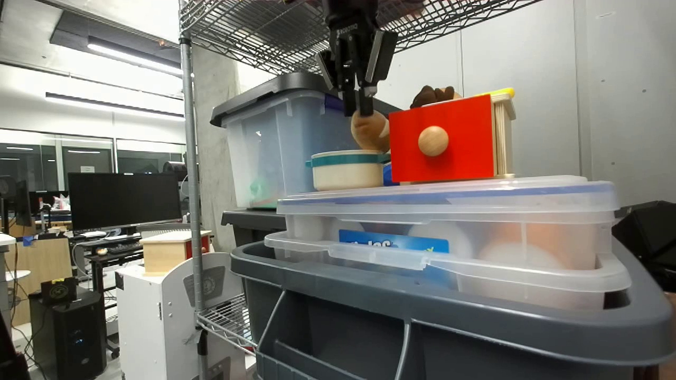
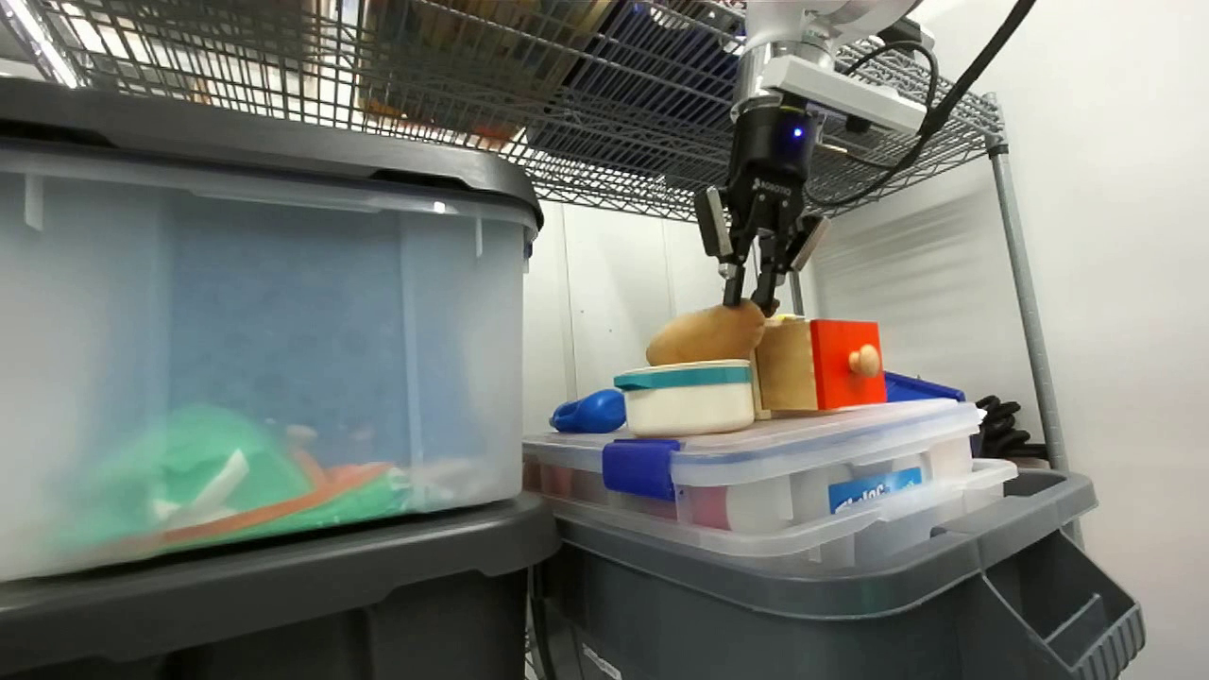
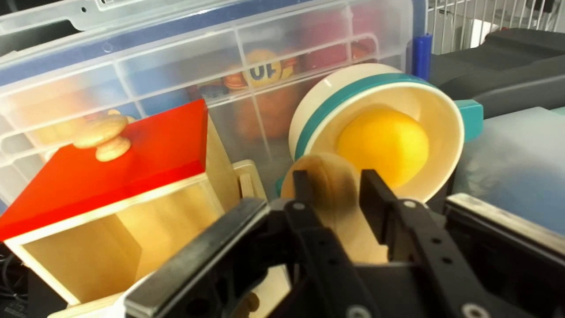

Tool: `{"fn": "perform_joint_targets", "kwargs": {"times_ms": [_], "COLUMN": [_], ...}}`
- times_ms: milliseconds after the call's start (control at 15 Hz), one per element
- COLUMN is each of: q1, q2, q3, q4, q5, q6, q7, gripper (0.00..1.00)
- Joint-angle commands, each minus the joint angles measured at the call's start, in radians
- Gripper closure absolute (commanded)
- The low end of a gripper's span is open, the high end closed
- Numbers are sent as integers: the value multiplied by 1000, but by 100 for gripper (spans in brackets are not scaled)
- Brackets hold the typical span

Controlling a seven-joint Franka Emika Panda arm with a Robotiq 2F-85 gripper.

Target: Put the bread roll plushy in the bowl

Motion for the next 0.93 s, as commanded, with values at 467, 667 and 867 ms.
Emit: {"fn": "perform_joint_targets", "kwargs": {"times_ms": [467,667,867], "q1": [5,2,-5], "q2": [-30,-76,-134], "q3": [10,8,5], "q4": [15,-18,-53], "q5": [5,-9,-15], "q6": [-25,-56,-128], "q7": [13,41,95], "gripper": [0,0,0]}}
